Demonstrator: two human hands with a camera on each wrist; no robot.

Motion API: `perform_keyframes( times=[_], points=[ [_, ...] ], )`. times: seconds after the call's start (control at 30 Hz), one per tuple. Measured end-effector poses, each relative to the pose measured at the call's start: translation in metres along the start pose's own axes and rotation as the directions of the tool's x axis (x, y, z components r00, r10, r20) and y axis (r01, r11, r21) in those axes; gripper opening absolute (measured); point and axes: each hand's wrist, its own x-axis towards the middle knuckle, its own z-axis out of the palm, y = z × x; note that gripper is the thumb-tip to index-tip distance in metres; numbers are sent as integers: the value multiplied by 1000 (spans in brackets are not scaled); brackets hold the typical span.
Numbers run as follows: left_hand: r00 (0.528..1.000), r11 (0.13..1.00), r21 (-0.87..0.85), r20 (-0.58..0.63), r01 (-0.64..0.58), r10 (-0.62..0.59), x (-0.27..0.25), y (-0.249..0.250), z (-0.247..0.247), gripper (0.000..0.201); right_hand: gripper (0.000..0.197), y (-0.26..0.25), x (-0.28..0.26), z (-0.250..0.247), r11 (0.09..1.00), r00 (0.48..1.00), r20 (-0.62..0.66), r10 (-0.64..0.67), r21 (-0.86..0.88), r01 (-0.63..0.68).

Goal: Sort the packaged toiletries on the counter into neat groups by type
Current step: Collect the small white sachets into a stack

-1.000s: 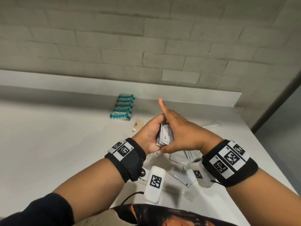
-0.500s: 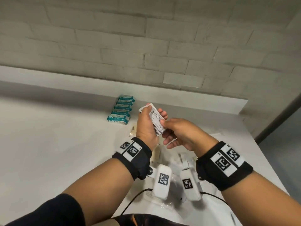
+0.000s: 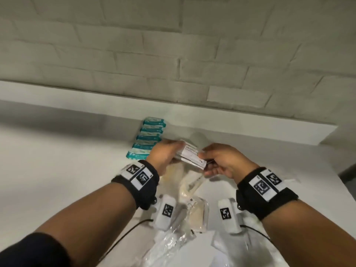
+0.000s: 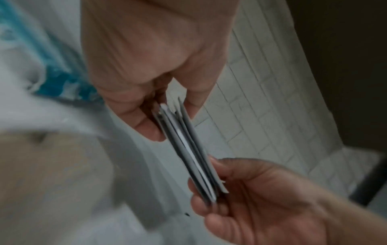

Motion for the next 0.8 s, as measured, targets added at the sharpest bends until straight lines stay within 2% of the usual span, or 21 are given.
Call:
perform_keyframes(
  times=[0.03,0.1,0.17,0.27,0.37,0.4,0.47,0.5,0.57,0.67,0.73,0.8],
  points=[
    [1000,989,145,12,-16,14,13,7,-1,12,13,-6,12,-4,1000,1000,-7,3,-19,-4],
    [998,900,433,54,-49,28,42,21,1,23,13,-18,39,-11,998,999,-42,12,-61,-14],
    [998,746,663,53,-63,37,65,27,4,35,9,-27,63,-13,989,998,-62,24,-142,-33],
    [996,526,847,36,-71,76,95,27,8,38,14,-33,97,-14,938,994,-103,28,-341,-62],
    [992,336,934,102,-119,68,110,22,9,36,18,-32,116,-14,872,991,-135,5,-484,-70],
    [990,301,944,119,-136,73,112,21,9,33,19,-31,120,-14,844,990,-143,-19,-533,-61],
    [986,293,942,151,-164,67,109,22,8,34,23,-31,121,-16,779,987,-145,-74,-626,-33],
    [983,281,942,176,-184,56,105,24,7,38,36,-30,119,-19,743,987,-131,-91,-669,-20],
    [969,201,948,247,-245,15,97,25,8,49,60,-29,115,-24,620,992,-52,-118,-784,33],
    [944,11,944,331,-331,-5,97,17,13,57,65,-22,107,-23,345,984,60,-167,-932,115],
    [942,-24,943,332,-331,48,103,16,17,52,61,-20,107,-19,246,970,78,-231,-960,136],
    [942,-12,945,326,-326,82,109,19,18,46,55,-23,112,-18,227,959,76,-272,-964,141]
  ],
)
